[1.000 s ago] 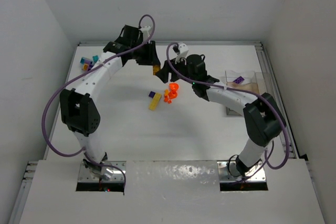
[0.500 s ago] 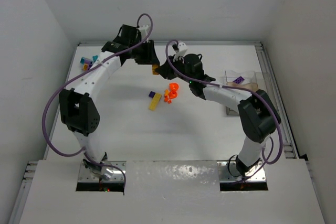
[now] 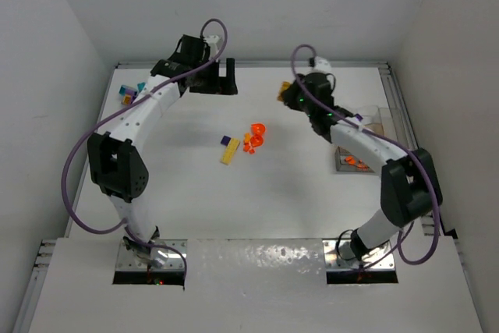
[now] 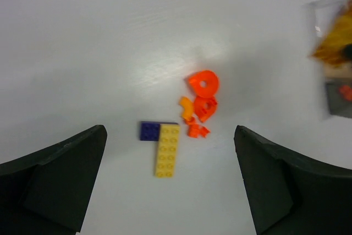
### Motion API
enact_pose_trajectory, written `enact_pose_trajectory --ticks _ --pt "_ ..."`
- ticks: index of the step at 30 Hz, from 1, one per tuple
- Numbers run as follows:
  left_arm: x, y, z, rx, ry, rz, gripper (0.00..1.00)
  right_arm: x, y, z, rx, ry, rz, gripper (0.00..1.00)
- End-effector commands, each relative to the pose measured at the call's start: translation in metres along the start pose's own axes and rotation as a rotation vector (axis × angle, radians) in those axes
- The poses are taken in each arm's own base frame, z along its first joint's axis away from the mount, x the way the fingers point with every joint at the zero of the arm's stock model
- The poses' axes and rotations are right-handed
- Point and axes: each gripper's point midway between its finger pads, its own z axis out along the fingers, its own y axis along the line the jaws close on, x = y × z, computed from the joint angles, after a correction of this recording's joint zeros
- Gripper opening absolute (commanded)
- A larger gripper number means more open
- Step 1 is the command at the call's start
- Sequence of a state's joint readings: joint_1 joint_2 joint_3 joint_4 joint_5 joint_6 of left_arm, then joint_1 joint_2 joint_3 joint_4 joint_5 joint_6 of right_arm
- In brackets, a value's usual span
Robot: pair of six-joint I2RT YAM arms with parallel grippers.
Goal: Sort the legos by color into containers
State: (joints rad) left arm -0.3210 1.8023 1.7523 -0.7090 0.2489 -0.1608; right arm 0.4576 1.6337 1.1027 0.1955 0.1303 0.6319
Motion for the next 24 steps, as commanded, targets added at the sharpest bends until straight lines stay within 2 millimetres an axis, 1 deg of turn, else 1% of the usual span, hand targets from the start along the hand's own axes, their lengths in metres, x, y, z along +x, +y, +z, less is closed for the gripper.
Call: enact_pose_trajectory --ticks 1,2,3,4,5,6,7,8,9,10,12,15,17,20,21,23,24 --pt "-0.036 0.048 -0.026 -0.319 -0.121 0.073 1.0 -0.029 -0.13 -0.053 0.514 -0.093 0.229 0.0" --pt "-0.039 0.058 -0.029 -0.37 -0.128 0.085 1.0 -0.024 -0.148 -0.07 0.587 -0.082 0.253 0.0" --pt "-0.04 0.063 -0.032 -0.409 -0.132 0.094 1.0 -0.027 -0.165 -0.081 0.667 -0.111 0.252 0.0" --pt "-0.041 0.072 -0.035 -0.455 -0.129 0.113 1.0 -0.027 -0.181 -0.09 0.721 -0.124 0.268 0.0" --pt "-0.04 0.074 -0.036 -0.469 -0.125 0.122 1.0 -0.02 -0.192 -0.099 0.768 -0.116 0.277 0.0" --pt "-0.039 0.078 -0.037 -0.487 -0.12 0.128 1.0 -0.023 -0.207 -0.109 0.825 -0.144 0.301 0.0" --pt "-0.038 0.08 -0.038 -0.496 -0.117 0.136 1.0 -0.022 -0.215 -0.115 0.86 -0.153 0.327 0.0" --pt "-0.033 0.082 -0.036 -0.506 -0.104 0.141 1.0 -0.014 -0.225 -0.121 0.905 -0.158 0.393 0.0" --pt "-0.032 0.084 -0.037 -0.513 -0.099 0.144 1.0 -0.014 -0.237 -0.127 0.942 -0.178 0.435 0.0" --pt "-0.03 0.086 -0.038 -0.524 -0.095 0.152 1.0 -0.009 -0.244 -0.13 0.965 -0.199 0.495 0.0" --pt "-0.025 0.09 -0.037 -0.539 -0.083 0.154 1.0 -0.005 -0.259 -0.136 1.006 -0.215 0.546 0.0" --pt "-0.019 0.091 -0.038 -0.542 -0.073 0.154 1.0 0.003 -0.277 -0.143 1.074 -0.219 0.589 0.0" --pt "-0.018 0.093 -0.039 -0.543 -0.063 0.181 1.0 0.003 -0.285 -0.145 1.106 -0.223 0.585 0.0" --pt "-0.017 0.093 -0.038 -0.541 -0.059 0.184 1.0 0.006 -0.288 -0.139 1.116 -0.207 0.574 0.0" --pt "-0.017 0.093 -0.038 -0.539 -0.059 0.184 1.0 0.008 -0.29 -0.134 1.108 -0.193 0.56 0.0" --pt "-0.015 0.092 -0.037 -0.534 -0.055 0.185 1.0 0.012 -0.298 -0.134 1.115 -0.176 0.596 0.0" --pt "-0.015 0.092 -0.037 -0.532 -0.055 0.183 1.0 0.013 -0.297 -0.133 1.115 -0.168 0.604 0.0"
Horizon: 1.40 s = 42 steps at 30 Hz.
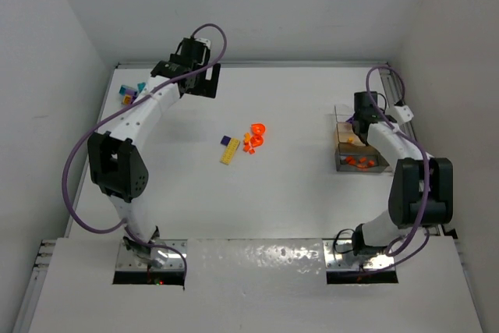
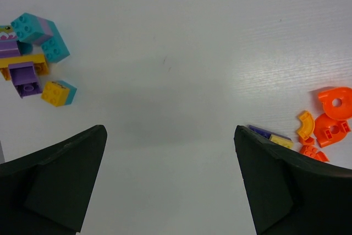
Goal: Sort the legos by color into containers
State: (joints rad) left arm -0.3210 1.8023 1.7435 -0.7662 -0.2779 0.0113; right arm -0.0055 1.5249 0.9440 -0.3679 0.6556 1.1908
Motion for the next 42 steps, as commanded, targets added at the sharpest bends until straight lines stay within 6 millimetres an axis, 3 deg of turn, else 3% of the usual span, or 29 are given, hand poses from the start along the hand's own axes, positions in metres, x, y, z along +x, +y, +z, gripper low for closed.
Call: enact_pose_trajectory --ticks 1,5,9,11,12,16,21,24,25,27,29,36,39,42 --pt "-0.012 0.004 -0.013 -0.003 -0.049 0.001 1.0 -0.009 0.008 0.005 0.001 -0.003 0.059 0.0" --pt "-0.013 0.003 -0.014 0.002 -0.053 0.0 1.0 -0.007 0.006 0.009 0.018 -0.007 0.061 0.01" --pt "-0.01 0.002 -0.013 0.011 -0.045 0.003 1.0 -0.013 0.014 0.01 -0.005 -0.026 0.033 0.28" --pt "-0.009 -0.002 -0.012 0.029 -0.042 0.01 1.0 -0.015 0.019 0.01 -0.019 -0.026 0.02 0.35" --pt "-0.006 -0.003 -0.01 0.033 -0.033 0.017 1.0 -0.018 0.021 0.008 -0.029 -0.03 0.006 0.45" --pt "0.007 -0.011 -0.005 0.07 0.002 0.039 1.0 -0.026 0.022 0.006 -0.032 -0.053 -0.016 0.54" --pt "0.038 -0.034 -0.001 0.192 0.093 0.115 0.86 -0.038 0.029 -0.003 -0.083 -0.086 -0.055 0.58" --pt "0.077 -0.065 -0.002 0.314 0.201 0.207 0.77 -0.045 0.049 -0.016 -0.217 -0.092 -0.115 0.56" --pt "0.091 -0.087 -0.008 0.385 0.233 0.245 0.73 -0.042 0.058 -0.022 -0.269 -0.08 -0.139 0.55" --pt "0.122 -0.11 -0.009 0.436 0.293 0.315 0.7 -0.043 0.074 -0.039 -0.336 -0.112 -0.203 0.55" --pt "0.142 -0.12 -0.002 0.437 0.326 0.352 0.7 -0.048 0.081 -0.047 -0.355 -0.146 -0.257 0.55" --pt "0.165 -0.13 0.018 0.397 0.35 0.358 0.85 -0.037 0.093 -0.068 -0.445 -0.138 -0.338 0.56" --pt "0.172 -0.135 0.029 0.385 0.365 0.358 0.85 -0.028 0.094 -0.077 -0.473 -0.141 -0.38 0.55" --pt "0.174 -0.138 0.041 0.369 0.362 0.347 0.76 -0.028 0.092 -0.084 -0.493 -0.149 -0.396 0.56"
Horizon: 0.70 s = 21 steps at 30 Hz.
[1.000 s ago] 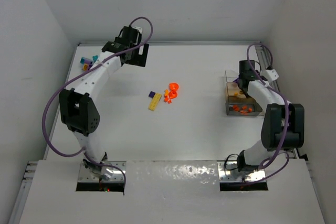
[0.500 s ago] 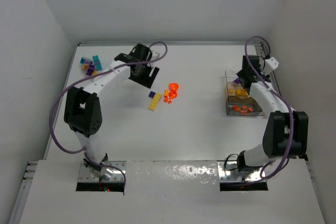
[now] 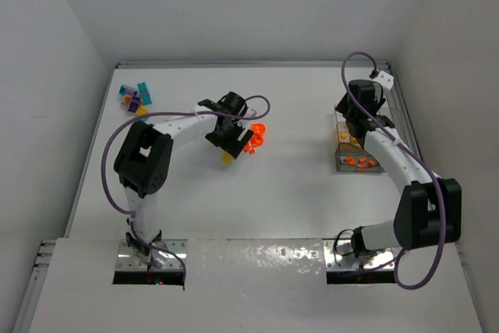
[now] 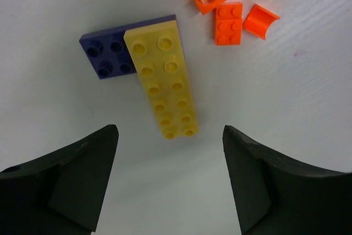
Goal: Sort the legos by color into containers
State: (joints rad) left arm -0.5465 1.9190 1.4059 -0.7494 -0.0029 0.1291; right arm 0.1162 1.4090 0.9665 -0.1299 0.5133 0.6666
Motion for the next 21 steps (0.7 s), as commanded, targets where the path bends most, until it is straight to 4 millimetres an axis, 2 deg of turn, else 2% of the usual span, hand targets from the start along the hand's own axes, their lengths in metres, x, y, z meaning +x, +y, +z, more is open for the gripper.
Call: enact_pose_trajectory --ticks 1,5,6,8,11,14,15,16,18,20,21 --pt "-0.012 0.002 0.012 -0.017 -0.039 -0.021 0.74 -0.019 0.011 -0.015 -0.064 -0.064 -0.017 0.56" --pt "-0.002 0.0 0.03 -0.004 0.014 -0.034 0.62 -0.023 0.005 -0.022 -0.064 -0.089 -0.028 0.56" --pt "0.001 0.0 0.032 -0.012 0.033 -0.037 0.56 -0.024 0.003 -0.024 -0.061 -0.093 -0.029 0.56" --pt "0.006 0.003 0.036 -0.027 0.058 -0.04 0.52 -0.024 0.001 -0.026 -0.056 -0.102 -0.036 0.56" --pt "0.009 0.001 0.036 -0.014 0.07 -0.04 0.4 -0.028 -0.002 -0.03 -0.06 -0.123 -0.04 0.56" --pt "0.005 0.001 0.034 -0.01 0.063 -0.043 0.15 -0.031 -0.001 -0.034 -0.079 -0.131 -0.051 0.56" --pt "0.005 0.002 0.033 -0.017 0.065 -0.044 0.0 -0.03 0.001 -0.036 -0.094 -0.127 -0.061 0.56" --pt "-0.001 0.002 0.03 -0.021 0.053 -0.044 0.0 -0.03 0.004 -0.037 -0.118 -0.124 -0.102 0.55" --pt "-0.003 0.003 0.024 -0.005 0.056 -0.04 0.0 -0.023 0.025 -0.042 -0.247 -0.091 -0.166 0.55" --pt "-0.023 0.004 0.004 0.023 0.012 0.027 0.0 -0.016 0.051 -0.052 -0.384 -0.057 -0.248 0.55" --pt "-0.031 0.005 -0.008 0.026 -0.019 0.061 0.0 -0.019 0.06 -0.059 -0.424 -0.051 -0.273 0.55"
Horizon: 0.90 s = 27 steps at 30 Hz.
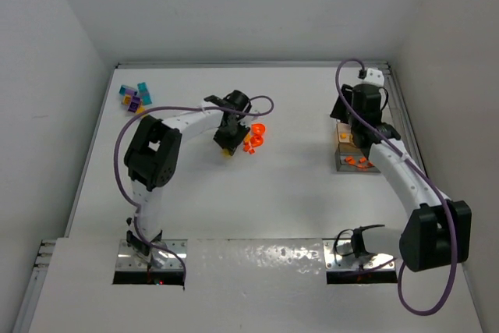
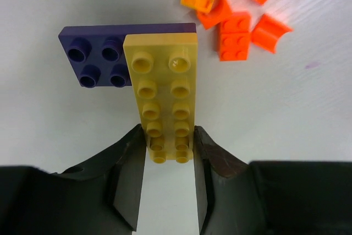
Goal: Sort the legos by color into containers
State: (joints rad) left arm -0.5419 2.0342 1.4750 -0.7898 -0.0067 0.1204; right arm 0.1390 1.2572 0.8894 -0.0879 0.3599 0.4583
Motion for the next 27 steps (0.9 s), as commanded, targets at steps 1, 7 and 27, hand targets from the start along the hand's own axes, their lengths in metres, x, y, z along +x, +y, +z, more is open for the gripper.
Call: enact_pose_trajectory --ticks 1,7,27 --pt "-0.038 0.003 -0.048 0.023 -0.136 0.114 0.0 -0.022 0.053 -0.015 -0.252 -0.013 -0.108 0.55" --pt "-0.038 0.003 -0.128 -0.006 -0.427 0.681 0.0 -0.049 0.133 -0.036 -0.481 0.042 -0.034 0.57" --pt "-0.044 -0.032 -0.189 -0.017 -0.824 1.005 0.0 0.019 0.271 -0.119 -1.025 0.246 0.106 0.61"
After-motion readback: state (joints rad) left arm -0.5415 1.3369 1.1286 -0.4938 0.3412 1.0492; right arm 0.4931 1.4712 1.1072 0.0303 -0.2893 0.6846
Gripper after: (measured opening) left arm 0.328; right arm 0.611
